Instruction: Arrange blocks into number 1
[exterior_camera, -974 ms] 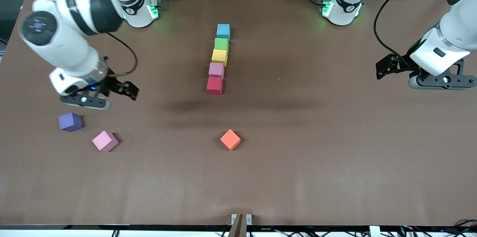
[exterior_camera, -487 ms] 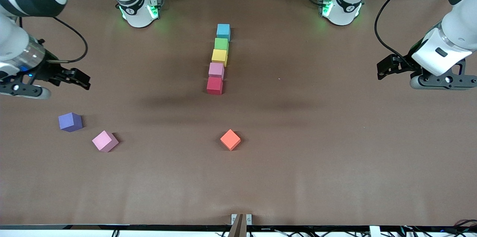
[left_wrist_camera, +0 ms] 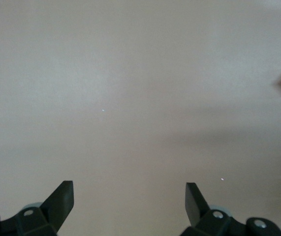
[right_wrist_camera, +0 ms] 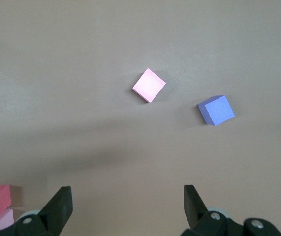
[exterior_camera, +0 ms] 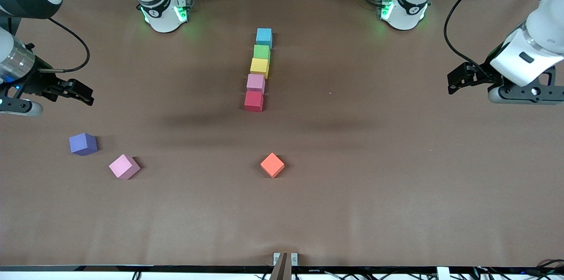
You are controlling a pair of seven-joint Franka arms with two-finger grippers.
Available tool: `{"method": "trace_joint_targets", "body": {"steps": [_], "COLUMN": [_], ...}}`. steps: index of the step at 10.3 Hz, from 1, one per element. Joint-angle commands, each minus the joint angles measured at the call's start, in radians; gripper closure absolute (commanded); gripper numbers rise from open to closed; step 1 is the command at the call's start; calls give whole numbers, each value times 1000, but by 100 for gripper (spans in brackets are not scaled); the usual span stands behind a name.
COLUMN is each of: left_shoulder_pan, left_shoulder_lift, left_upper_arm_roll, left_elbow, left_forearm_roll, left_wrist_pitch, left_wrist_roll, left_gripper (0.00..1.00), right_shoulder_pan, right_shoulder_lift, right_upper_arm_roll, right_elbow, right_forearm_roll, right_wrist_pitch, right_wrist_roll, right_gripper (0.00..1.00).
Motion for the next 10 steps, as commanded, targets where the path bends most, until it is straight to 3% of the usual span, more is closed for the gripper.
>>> {"method": "trace_joint_targets", "body": {"steps": [1, 10], "left_shoulder_pan": [-1, -1], "left_shoulder_lift": [8, 8], "left_upper_arm_roll": [-8, -10], "left_elbow": [25, 23], "left_forearm_roll": [20, 20], "left_wrist_pitch": [-12, -14], "left_wrist_roll": [18, 12], "left_gripper": [0, 0], "right_shoulder_pan": [-3, -12], "right_shoulder_lift": [2, 11], "right_upper_arm_roll": [-4, -28], "right_elbow": [16, 71], "right_forearm_roll": [18, 21], "right_wrist_pitch": [-21, -44], "right_wrist_roll": [-25, -107], "right_gripper": [0, 0]}}
